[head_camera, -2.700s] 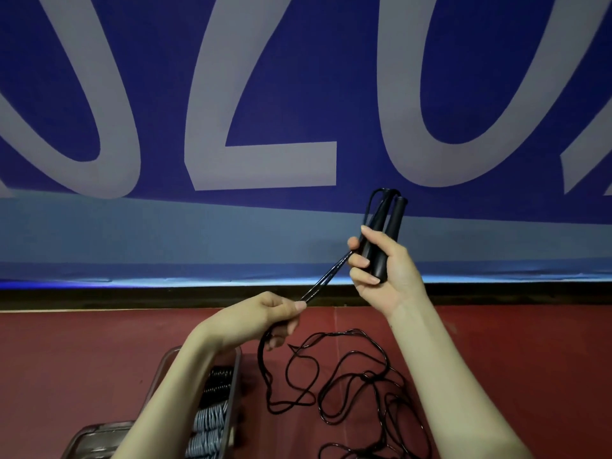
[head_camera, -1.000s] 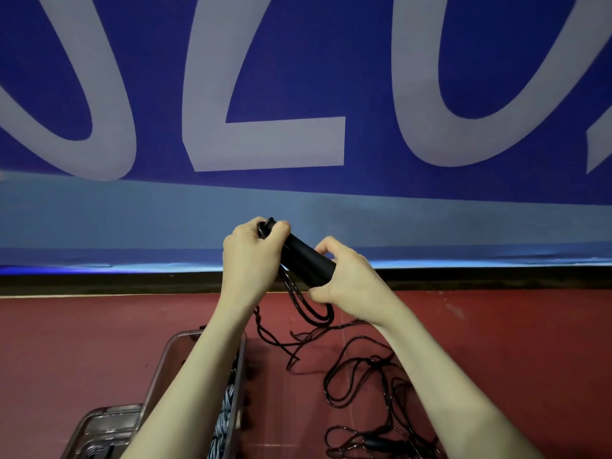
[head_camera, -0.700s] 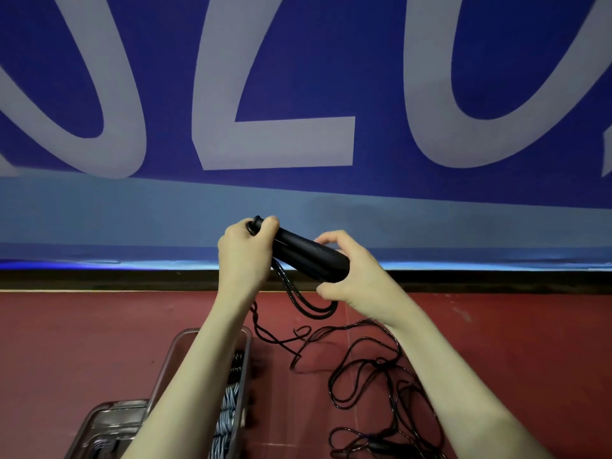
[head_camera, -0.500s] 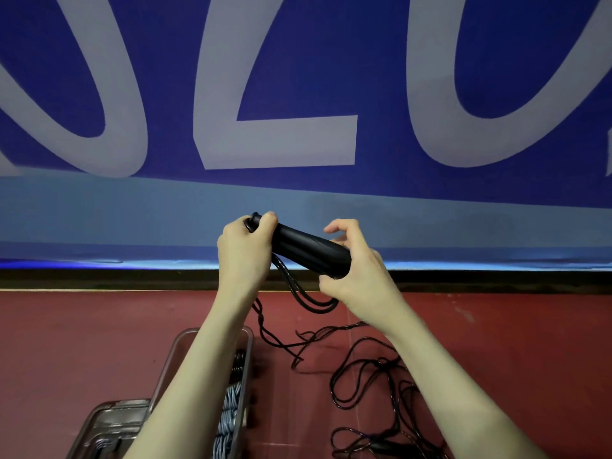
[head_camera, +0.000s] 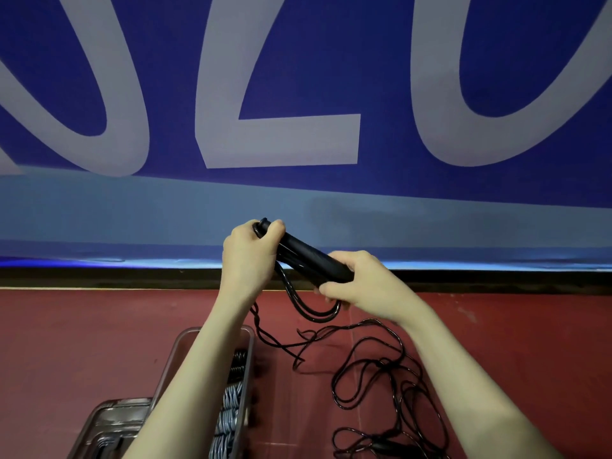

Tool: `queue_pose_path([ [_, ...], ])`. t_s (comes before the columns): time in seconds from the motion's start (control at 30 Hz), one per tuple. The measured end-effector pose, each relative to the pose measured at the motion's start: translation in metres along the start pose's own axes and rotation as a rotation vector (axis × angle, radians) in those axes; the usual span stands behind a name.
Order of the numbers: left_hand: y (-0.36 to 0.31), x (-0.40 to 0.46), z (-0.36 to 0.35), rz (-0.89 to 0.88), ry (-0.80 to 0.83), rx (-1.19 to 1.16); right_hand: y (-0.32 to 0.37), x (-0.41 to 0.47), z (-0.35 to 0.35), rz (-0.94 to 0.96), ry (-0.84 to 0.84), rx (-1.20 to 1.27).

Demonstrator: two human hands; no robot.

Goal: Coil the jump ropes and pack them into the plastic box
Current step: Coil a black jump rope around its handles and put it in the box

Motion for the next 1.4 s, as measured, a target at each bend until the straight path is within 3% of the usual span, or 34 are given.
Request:
queue_pose_path([
  [0.17, 0.005, 0.001, -0.01, 0.004, 0.14, 0.028, -0.001, -0.008, -0.02, -0.088, 0.276, 0.248],
  [0.3, 0.01, 0.005, -0.012, 0.021, 0.21, -0.006, -0.001, -0.01, -0.019, -0.066, 0.305, 0.374],
  [0.37, 0.008, 0.006, -0.011, -0.015, 0.261, -0.034, -0.004, -0.009, -0.015, -0.073, 0.258, 0.48],
  [0.47, 0.008, 0.005, -0.006, -0.074, 0.416, -0.05, -0.01, -0.003, 0.004, -0.089, 0.052, 0.756],
  [0.57, 0.015, -0.003, -0.007, -0.115, 0.621, 0.073, -0.013, 0.0, 0.028, -0.076, -0.112, 0.918],
  [0.67, 0.027, -0.004, -0.013, -0.109, 0.683, 0.174, -0.012, -0.003, 0.03, -0.057, -0.078, 0.866],
  [0.87, 0.045, 0.007, -0.02, -0.119, 0.569, 0.211, -0.003, -0.011, 0.008, -0.104, 0.131, 0.614],
  [0.97, 0.028, 0.009, -0.024, -0.178, 0.522, 0.168, 0.003, -0.019, -0.006, -0.125, 0.244, 0.601],
  [1.07, -0.004, -0.007, -0.03, -0.248, 0.632, 0.096, 0.01, -0.028, -0.012, -0.139, 0.354, 0.583],
  [1.17, -0.029, -0.024, -0.036, -0.405, 0.739, 0.326, 0.019, -0.04, -0.006, -0.137, 0.474, 0.52],
  [1.3, -0.051, -0.023, -0.034, -0.264, 0.766, 0.282, 0.027, -0.053, 0.009, -0.15, 0.569, 0.398],
  [1.4, -0.07, -0.026, -0.032, -0.275, 0.813, 0.303, 0.041, -0.057, 0.02, -0.132, 0.626, 0.349],
])
Point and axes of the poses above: each hand's wrist, its own x-axis towards the middle knuckle, its own z-axis out of the back of the hand, y = z × x, the point moved 8 cm from there along x, towards the middle knuckle, and after that the axes turned 7 degrees about z, right-handed, at the moved point
